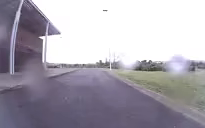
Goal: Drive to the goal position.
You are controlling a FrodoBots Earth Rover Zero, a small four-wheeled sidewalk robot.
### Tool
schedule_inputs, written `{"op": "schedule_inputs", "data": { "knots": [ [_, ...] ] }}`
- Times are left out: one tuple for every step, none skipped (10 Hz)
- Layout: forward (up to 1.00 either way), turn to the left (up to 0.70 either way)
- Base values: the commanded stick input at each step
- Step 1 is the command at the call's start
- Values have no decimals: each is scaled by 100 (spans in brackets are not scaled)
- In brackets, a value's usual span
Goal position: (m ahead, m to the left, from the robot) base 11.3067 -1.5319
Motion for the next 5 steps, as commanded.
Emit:
{"op": "schedule_inputs", "data": {
  "knots": [
    [70, 0],
    [70, 0],
    [70, 0],
    [70, 0],
    [70, 0]
  ]
}}
